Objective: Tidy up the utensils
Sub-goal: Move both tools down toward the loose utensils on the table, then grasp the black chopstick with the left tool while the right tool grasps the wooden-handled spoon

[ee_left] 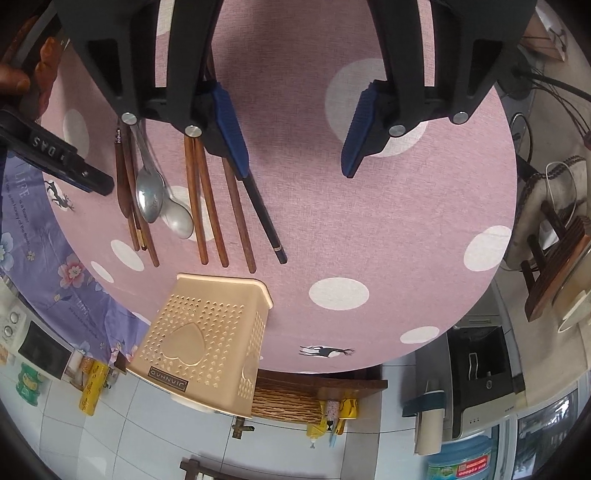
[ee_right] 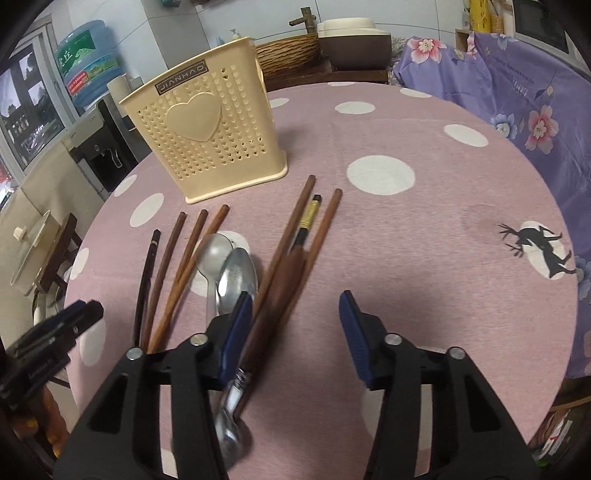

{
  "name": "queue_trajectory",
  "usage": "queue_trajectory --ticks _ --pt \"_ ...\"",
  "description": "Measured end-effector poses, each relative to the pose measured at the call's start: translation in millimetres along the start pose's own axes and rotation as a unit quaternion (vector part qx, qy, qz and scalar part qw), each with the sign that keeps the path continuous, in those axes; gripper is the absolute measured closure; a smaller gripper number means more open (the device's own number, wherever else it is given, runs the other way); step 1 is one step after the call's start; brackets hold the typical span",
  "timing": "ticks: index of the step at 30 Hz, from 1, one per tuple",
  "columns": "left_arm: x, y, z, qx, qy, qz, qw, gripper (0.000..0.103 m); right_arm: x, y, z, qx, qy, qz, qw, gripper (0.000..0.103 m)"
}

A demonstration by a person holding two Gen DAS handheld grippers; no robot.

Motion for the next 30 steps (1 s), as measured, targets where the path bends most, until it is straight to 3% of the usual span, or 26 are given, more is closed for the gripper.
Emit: queue_trajectory --ticks 5,9,20,26,30 --pt "-2.0 -1.0 4.0 -0.002 0.012 -0.002 0.9999 0.052 -17.6 4.2 4.9 -0.02 -0.006 0.025 0.999 0.075" --pt "-4.4 0.7 4.7 -0.003 0.016 -0.004 0.9999 0.053 -22.6 5.8 2.6 -0.04 -0.005 0.03 0.999 0.08" --pt "-11.9 1.5 2.9 -0.009 0.019 0.002 0.9998 0.053 -32.5 13.2 0.2 -0.052 -0.003 0.045 0.998 0.083" --pt "-16.6 7.0 2.4 -0.006 0.016 0.009 0.9998 0.053 -16.2 10.0 -8.5 -0.053 0.016 0.023 0.998 0.087" --pt "-27.4 12.2 -4.1 -0.007 0.005 0.028 0.9996 0.061 -2.3 7.6 -20.7 -0.043 0.0 0.008 0.999 0.088"
Point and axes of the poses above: each gripper's, at about its wrist camera, not at the fingertips, and x roughly against the way its jaws point, z to its left, y to its top, the point moved 3 cm from there along -x, roughly the way its jaws point, and after that the axes turned 11 degrees about x, right-handed, at the moved point
